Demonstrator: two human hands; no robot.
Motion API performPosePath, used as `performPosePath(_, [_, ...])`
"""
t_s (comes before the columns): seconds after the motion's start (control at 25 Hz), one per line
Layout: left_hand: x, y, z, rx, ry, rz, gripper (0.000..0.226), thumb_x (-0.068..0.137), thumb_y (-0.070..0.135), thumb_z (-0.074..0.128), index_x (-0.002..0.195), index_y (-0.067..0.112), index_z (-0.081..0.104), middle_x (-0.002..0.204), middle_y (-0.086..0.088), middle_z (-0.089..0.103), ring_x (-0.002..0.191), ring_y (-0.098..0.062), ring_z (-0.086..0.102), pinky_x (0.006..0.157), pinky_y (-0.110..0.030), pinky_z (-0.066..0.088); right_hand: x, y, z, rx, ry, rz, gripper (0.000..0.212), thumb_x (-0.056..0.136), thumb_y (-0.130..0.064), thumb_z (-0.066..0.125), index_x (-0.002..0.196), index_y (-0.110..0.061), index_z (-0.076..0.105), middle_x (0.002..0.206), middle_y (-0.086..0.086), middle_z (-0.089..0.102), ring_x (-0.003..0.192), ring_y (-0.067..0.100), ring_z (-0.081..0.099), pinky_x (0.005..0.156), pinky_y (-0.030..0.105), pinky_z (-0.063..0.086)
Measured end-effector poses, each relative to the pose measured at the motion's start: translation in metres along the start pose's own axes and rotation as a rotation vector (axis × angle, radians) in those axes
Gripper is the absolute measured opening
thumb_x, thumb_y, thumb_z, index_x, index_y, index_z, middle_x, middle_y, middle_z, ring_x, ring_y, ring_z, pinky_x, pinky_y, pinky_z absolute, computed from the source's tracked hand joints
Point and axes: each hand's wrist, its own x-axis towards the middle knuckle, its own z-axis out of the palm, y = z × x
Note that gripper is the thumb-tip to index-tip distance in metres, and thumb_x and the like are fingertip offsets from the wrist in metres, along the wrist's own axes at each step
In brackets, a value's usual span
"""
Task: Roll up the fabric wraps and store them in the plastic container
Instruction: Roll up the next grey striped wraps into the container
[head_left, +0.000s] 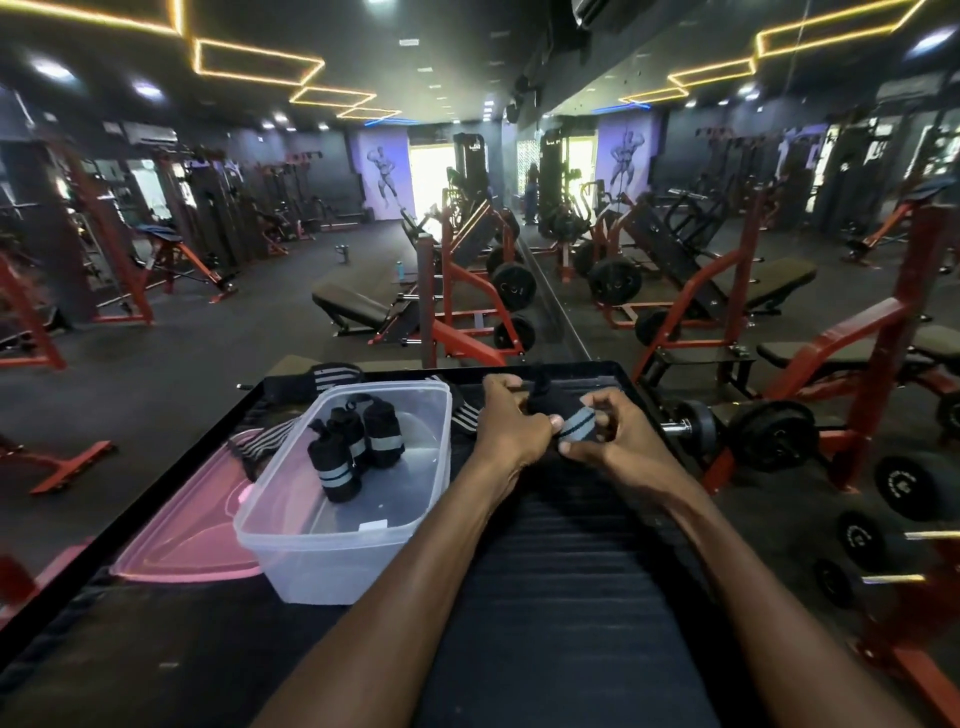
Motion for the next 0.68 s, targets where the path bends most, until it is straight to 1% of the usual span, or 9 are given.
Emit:
performPosePath(0.08, [-0.002, 0.013, -0.018, 0.088, -0.016, 0.072, 0.054, 0.081, 0.008, 0.075, 0.116, 0.024, 0.036, 0.113, 0.004, 0.061, 0.103, -0.014, 0.061, 0.091, -0.03, 0.052, 0.002, -0.013, 0.009, -0.201, 0.003, -0.095, 0.049, 0.074, 0.002, 0.081, 0.107, -0.025, 0.057, 0.098, -0.002, 0.068, 0.089, 0.009, 0.065, 0.079, 0.023, 0.051])
performPosePath(0.16, [-0.005, 0.029, -0.039, 0.155, -0.022, 0.11, 0.058, 0.08, 0.019, 0.078, 0.117, 0.025, 0.034, 0.11, 0.0, 0.063, 0.103, -0.018, 0.063, 0.094, -0.036, 0.053, 0.007, -0.027, 0.022, -0.337, 0.027, -0.169, 0.052, 0.073, -0.006, 0.083, 0.112, -0.029, 0.057, 0.1, -0.009, 0.068, 0.092, 0.005, 0.065, 0.08, 0.022, 0.051])
performPosePath(0.24, [-0.007, 0.042, -0.06, 0.203, -0.009, 0.134, 0.064, 0.078, 0.027, 0.081, 0.121, 0.023, 0.034, 0.106, 0.001, 0.062, 0.099, -0.017, 0.062, 0.088, -0.032, 0.051, 0.014, -0.038, 0.038, -0.391, -0.013, -0.204, 0.064, 0.071, -0.011, 0.085, 0.125, -0.028, 0.055, 0.106, -0.01, 0.067, 0.098, 0.006, 0.065, 0.084, 0.026, 0.052])
performPosePath(0.32, [-0.008, 0.047, -0.079, 0.261, 0.035, 0.158, 0.065, 0.077, 0.025, 0.082, 0.123, 0.019, 0.036, 0.102, 0.003, 0.06, 0.094, -0.015, 0.061, 0.077, -0.024, 0.046, 0.021, -0.048, 0.058, -0.434, -0.092, -0.24, 0.073, 0.07, -0.017, 0.085, 0.134, -0.028, 0.052, 0.115, -0.01, 0.066, 0.103, 0.008, 0.065, 0.087, 0.028, 0.053])
performPosePath(0.4, [-0.007, 0.048, -0.097, 0.31, 0.074, 0.181, 0.064, 0.076, 0.021, 0.082, 0.12, 0.021, 0.035, 0.103, 0.002, 0.06, 0.093, -0.015, 0.06, 0.068, -0.017, 0.041, 0.027, -0.06, 0.081, -0.481, -0.13, -0.261, 0.063, 0.072, -0.021, 0.081, 0.13, -0.026, 0.057, 0.114, -0.007, 0.069, 0.101, 0.008, 0.066, 0.086, 0.028, 0.054])
performPosePath(0.44, [-0.006, 0.048, -0.106, 0.343, 0.087, 0.192, 0.065, 0.075, 0.021, 0.083, 0.119, 0.022, 0.035, 0.105, 0.002, 0.061, 0.093, -0.015, 0.06, 0.069, -0.017, 0.04, 0.03, -0.067, 0.092, -0.499, -0.138, -0.259, 0.055, 0.073, -0.022, 0.079, 0.125, -0.025, 0.06, 0.111, -0.006, 0.07, 0.099, 0.008, 0.067, 0.085, 0.028, 0.055])
performPosePath(0.52, [-0.002, 0.045, -0.127, 0.406, 0.078, 0.2, 0.067, 0.074, 0.022, 0.083, 0.121, 0.022, 0.035, 0.107, -0.001, 0.065, 0.095, -0.018, 0.062, 0.075, -0.022, 0.042, 0.038, -0.077, 0.113, -0.527, -0.169, -0.229, 0.046, 0.071, -0.022, 0.077, 0.115, -0.024, 0.065, 0.105, -0.005, 0.073, 0.093, 0.008, 0.069, 0.082, 0.028, 0.057])
performPosePath(0.6, [0.004, 0.041, -0.15, 0.431, 0.021, 0.19, 0.065, 0.075, 0.022, 0.083, 0.119, 0.022, 0.036, 0.106, -0.001, 0.068, 0.094, -0.018, 0.064, 0.079, -0.026, 0.046, 0.045, -0.086, 0.133, -0.566, -0.226, -0.193, 0.044, 0.065, -0.025, 0.078, 0.108, -0.023, 0.069, 0.097, -0.007, 0.074, 0.088, 0.008, 0.07, 0.079, 0.029, 0.058])
performPosePath(0.68, [0.009, 0.037, -0.174, 0.372, -0.048, 0.14, 0.059, 0.079, 0.022, 0.081, 0.122, 0.018, 0.041, 0.103, -0.002, 0.07, 0.091, -0.018, 0.066, 0.086, -0.033, 0.053, 0.051, -0.087, 0.152, -0.598, -0.277, -0.164, 0.041, 0.06, -0.025, 0.078, 0.101, -0.021, 0.071, 0.087, -0.007, 0.074, 0.08, 0.009, 0.069, 0.075, 0.033, 0.057])
